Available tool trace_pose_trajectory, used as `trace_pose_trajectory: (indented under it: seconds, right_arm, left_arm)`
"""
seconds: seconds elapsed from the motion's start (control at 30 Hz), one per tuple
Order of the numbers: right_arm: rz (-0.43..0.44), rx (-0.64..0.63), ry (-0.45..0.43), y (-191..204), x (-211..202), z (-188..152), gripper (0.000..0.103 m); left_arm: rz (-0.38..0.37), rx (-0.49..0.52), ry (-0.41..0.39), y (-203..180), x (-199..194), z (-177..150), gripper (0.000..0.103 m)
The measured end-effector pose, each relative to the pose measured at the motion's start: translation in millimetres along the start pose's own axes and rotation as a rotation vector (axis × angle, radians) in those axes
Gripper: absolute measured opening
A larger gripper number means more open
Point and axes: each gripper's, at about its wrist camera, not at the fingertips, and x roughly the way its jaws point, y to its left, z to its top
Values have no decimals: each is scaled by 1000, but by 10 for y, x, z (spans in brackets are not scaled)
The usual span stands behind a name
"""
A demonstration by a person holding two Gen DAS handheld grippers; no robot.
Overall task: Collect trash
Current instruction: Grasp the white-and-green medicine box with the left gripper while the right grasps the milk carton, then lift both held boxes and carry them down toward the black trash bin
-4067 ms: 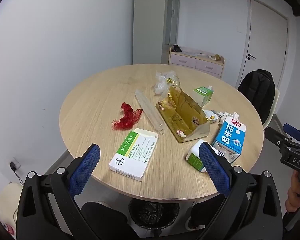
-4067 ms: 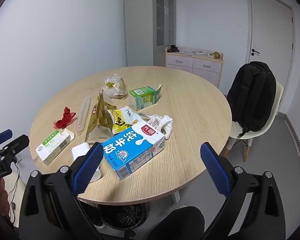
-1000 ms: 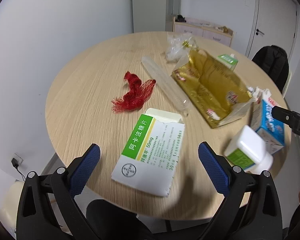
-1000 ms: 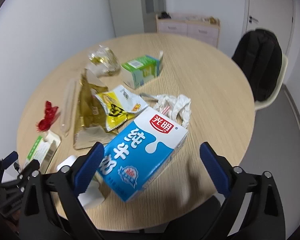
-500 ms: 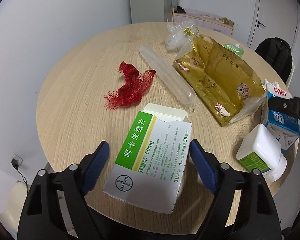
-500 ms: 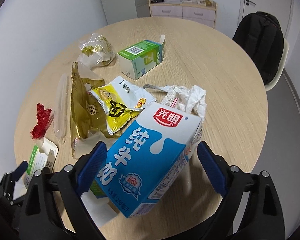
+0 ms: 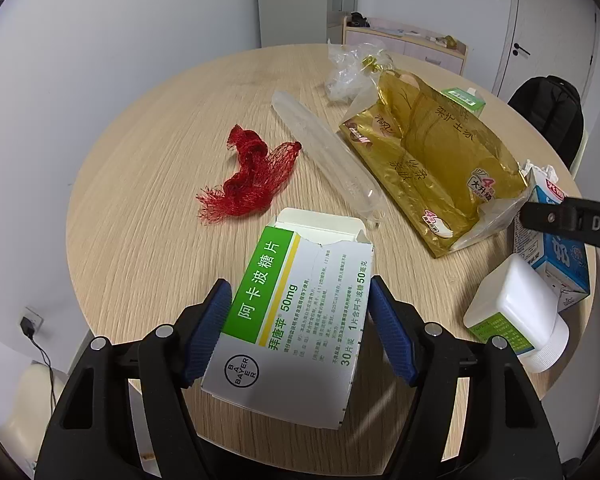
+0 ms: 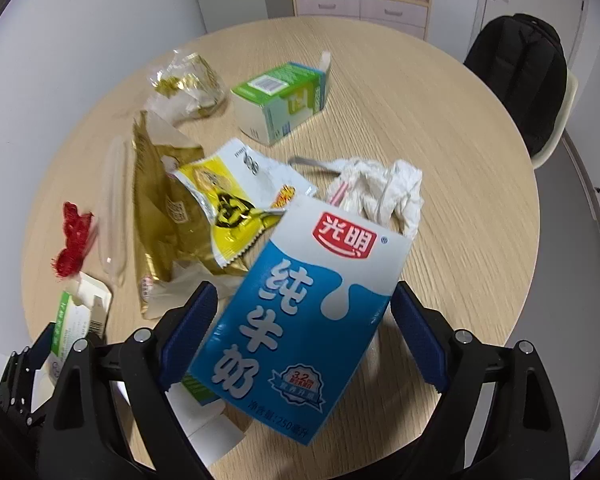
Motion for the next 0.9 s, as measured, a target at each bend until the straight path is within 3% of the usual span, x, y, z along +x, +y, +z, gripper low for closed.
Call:
trace_pose_trajectory:
  seconds: [0.4,0.9]
  right_arm:
    - [29,10,6,-106,-36,6,69]
    - [58,-45,-25,-72,-201,-128,65]
  left_arm:
    - [-14,6,-10,-90,-59,2,66]
    - [5,-55,-33,-1,-342,-207,66]
